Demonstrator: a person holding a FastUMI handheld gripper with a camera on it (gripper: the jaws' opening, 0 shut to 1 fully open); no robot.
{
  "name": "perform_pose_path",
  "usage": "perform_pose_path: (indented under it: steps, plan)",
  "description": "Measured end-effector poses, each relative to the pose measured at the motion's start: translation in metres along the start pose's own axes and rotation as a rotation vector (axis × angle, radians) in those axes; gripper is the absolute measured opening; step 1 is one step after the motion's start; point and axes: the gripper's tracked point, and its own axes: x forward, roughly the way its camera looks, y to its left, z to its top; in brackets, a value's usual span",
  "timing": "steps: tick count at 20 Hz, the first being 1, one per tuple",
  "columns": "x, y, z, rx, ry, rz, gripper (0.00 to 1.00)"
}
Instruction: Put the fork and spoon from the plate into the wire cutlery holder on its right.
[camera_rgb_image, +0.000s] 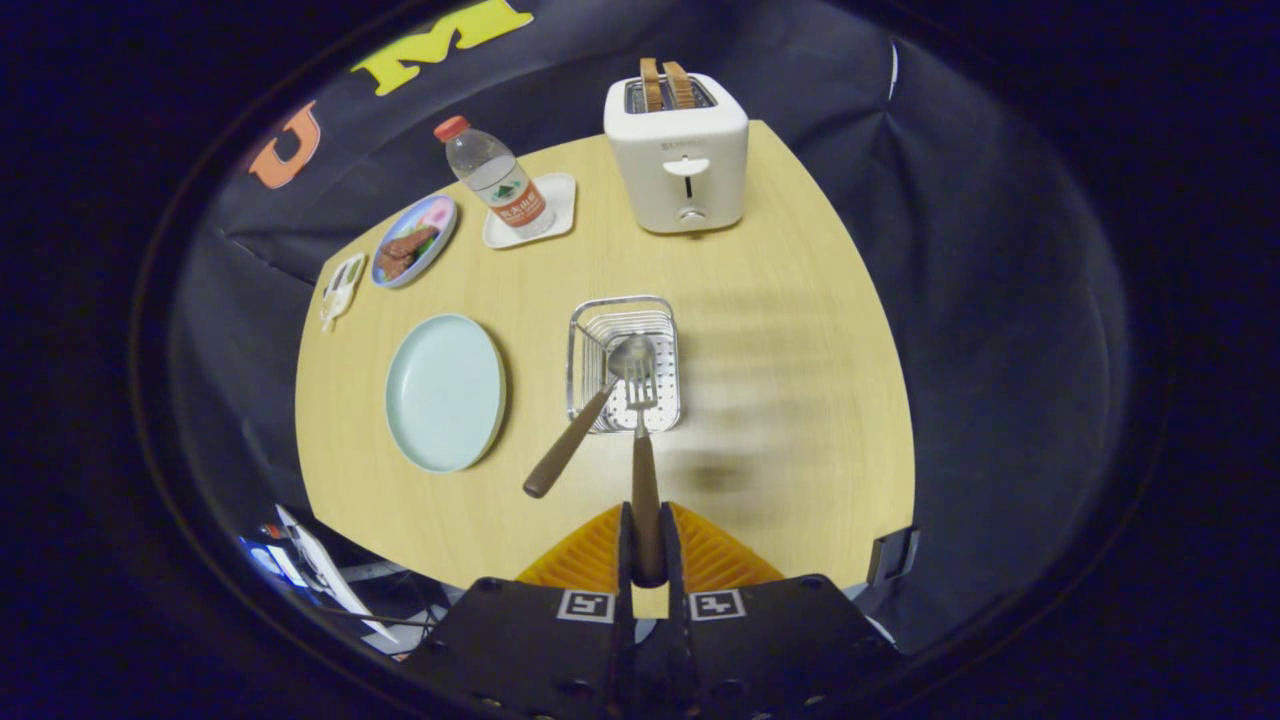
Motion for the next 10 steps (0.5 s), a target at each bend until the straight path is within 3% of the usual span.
perform_pose_path:
  steps: [2,4,5,10]
  plan:
    - [0.000,0.006,0.004,0.011,-0.020,0.025,0.15]
    - [-0.002,0.008,0.008,0.014,-0.039,0.028,0.29]
    - [-0.002,0.009,0.010,0.015,-0.053,0.028,0.29]
    - [-0.013,0.013,0.026,0.015,-0.152,0.016,0.65]
